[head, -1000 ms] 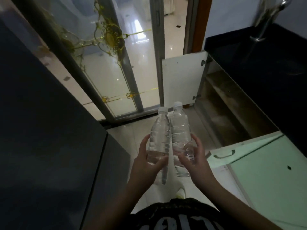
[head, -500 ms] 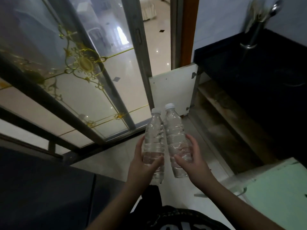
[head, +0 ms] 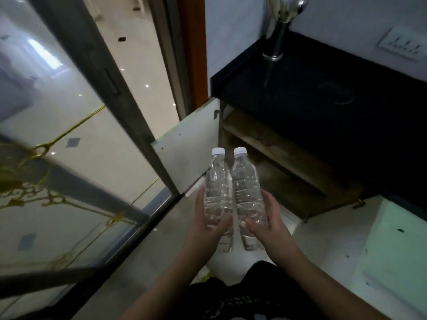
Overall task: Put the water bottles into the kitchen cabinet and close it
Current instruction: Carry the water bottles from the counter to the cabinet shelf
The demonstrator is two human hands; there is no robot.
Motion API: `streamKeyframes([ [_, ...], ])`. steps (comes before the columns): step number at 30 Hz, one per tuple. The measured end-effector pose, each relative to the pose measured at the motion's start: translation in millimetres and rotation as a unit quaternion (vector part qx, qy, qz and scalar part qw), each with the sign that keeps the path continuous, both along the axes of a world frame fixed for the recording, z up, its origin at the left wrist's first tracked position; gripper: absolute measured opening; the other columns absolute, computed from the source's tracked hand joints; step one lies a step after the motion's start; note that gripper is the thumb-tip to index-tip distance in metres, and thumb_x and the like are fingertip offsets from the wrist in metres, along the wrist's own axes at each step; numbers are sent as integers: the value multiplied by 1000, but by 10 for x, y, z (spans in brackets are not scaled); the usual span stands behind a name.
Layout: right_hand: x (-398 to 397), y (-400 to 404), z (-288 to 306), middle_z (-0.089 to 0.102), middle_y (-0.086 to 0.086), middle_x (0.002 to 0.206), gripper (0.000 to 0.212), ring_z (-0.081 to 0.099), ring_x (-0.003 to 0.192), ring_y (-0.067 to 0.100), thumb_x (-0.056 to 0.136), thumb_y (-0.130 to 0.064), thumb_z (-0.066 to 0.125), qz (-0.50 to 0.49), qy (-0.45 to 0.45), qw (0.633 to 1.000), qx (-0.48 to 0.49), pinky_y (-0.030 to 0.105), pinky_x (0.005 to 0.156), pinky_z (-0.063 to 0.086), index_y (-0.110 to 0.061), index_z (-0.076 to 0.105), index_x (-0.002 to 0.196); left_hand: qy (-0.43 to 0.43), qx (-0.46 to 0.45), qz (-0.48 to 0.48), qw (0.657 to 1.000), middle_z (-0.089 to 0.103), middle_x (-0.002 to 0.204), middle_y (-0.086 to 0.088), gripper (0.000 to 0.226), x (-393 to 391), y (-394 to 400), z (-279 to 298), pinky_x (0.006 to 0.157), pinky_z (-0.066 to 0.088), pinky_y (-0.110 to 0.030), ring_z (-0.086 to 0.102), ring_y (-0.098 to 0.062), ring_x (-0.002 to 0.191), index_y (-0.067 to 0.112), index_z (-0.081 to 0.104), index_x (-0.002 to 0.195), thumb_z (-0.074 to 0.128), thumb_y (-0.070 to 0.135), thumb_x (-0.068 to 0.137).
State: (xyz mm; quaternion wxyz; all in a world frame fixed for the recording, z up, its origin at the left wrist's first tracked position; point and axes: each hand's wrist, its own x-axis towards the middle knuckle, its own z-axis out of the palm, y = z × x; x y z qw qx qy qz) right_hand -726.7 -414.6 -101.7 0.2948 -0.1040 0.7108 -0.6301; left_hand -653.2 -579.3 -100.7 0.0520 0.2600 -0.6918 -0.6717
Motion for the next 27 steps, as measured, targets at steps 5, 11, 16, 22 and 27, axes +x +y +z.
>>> streamKeyframes([
  [5, -93, -58, -41, 58, -8, 128, 62, 64, 108, 2, 89, -22, 64, -87, 3, 996, 10, 17, 81, 53, -42, 27, 135, -7, 37, -85, 996, 66, 116, 18, 74, -458, -12, -21, 83, 60, -44, 70, -11, 100, 31, 27, 149, 68, 8, 91],
  [11, -353, 33, -271, 58, 0, 132, 71, 63, 116, 19, 86, -33, 68, -161, -6, 987, 19, 41, 94, 53, -46, 25, 140, -36, 52, -197, 978, 65, 121, 15, 73, -1007, -70, -190, 87, 58, -50, 68, -15, 105, 39, 26, 147, 66, 11, 93],
  [16, -660, 52, -505, 61, -1, 130, 72, 63, 116, 20, 89, -18, 62, -192, -34, 981, 11, 40, 95, 54, -38, 21, 144, -77, 47, -260, 962, 65, 123, 14, 84, -1481, -100, -341, 93, 55, -37, 67, -10, 108, 70, 18, 131, 68, 14, 91],
  [22, -1108, -68, -724, 63, 3, 124, 68, 65, 110, 14, 86, -26, 65, -210, -47, 976, 29, 24, 85, 54, -42, 24, 138, -108, 51, -291, 949, 65, 115, 12, 79, -1946, -218, -575, 75, 53, -16, 68, 0, 99, 63, 21, 124, 62, 3, 93],
  [27, -1304, -246, -1019, 63, 5, 125, 71, 64, 110, 15, 90, -11, 62, -247, -74, 966, 35, 20, 87, 51, -32, 21, 144, -113, 39, -312, 943, 64, 126, 4, 80, -2295, -340, -883, 79, 51, -14, 65, -4, 107, 56, 23, 132, 65, 1, 91],
])
